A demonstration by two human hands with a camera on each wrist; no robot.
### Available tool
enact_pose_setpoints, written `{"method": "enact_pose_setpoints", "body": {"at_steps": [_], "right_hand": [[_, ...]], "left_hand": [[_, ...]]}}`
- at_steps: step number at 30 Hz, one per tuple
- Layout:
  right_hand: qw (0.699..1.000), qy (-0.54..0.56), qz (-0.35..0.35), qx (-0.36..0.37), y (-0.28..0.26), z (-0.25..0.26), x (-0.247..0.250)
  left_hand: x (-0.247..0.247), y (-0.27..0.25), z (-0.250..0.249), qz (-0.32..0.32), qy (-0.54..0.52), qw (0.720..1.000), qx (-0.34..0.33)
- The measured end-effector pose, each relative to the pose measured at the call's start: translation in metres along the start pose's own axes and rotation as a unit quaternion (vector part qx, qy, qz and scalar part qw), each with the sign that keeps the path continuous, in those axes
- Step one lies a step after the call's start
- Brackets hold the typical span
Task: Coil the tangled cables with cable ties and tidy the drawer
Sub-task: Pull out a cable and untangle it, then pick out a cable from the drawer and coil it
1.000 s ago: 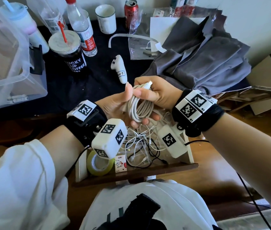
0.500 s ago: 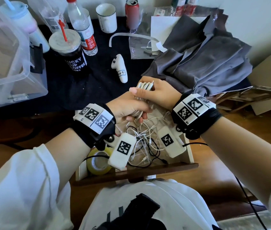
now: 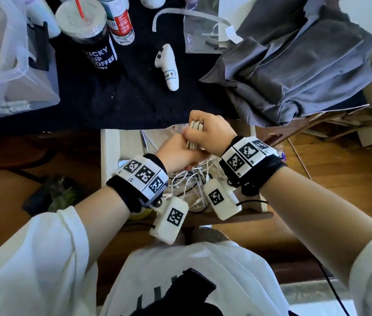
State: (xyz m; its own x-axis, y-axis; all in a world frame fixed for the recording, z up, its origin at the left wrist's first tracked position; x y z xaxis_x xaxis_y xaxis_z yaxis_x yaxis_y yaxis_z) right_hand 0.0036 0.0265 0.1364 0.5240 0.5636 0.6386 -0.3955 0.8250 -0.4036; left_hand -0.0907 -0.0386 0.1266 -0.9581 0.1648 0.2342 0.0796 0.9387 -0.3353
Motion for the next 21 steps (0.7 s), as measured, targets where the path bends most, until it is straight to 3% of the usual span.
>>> {"method": "enact_pose_setpoints", "body": {"at_steps": [5,8,11,15,21], "right_hand": [[0.985,0.101,0.124,-0.057,0.006,-0.041,-0.045],[0.964,0.136,0.147,-0.172,0.011,-0.085,-0.06],[0.917,0.155,0.212,-0.299,0.007,-0.13,-0.078],[0.887,0.168,0.253,-0.348,-0.002,-0.156,-0.099],[0.847,0.234,0.239,-0.414,-0.004,-0.164,-0.112]], "left_hand": [[0.004,-0.004,0.057,-0.005,0.003,0.994,0.111],[0.013,-0.012,0.1,-0.056,-0.04,0.982,0.177],[0.022,-0.021,0.132,-0.097,-0.1,0.966,0.219],[0.029,-0.028,0.152,-0.119,-0.147,0.951,0.243],[0.029,-0.029,0.164,-0.12,-0.162,0.948,0.246]]}}
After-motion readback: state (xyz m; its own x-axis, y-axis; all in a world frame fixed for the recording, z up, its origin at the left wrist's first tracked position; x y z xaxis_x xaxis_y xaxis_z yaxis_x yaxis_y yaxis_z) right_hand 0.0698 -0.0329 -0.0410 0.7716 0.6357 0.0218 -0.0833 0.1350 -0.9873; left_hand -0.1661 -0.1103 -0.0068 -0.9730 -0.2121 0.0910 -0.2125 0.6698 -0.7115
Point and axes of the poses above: each hand's wrist, its own y-axis towards the middle knuckle, its own x-axis out of the back of the hand, z = x × y, the point moved 2 cm from there along y, towards the middle knuckle, and after that the axes turned 12 degrees about -x, right-handed, at the moved point
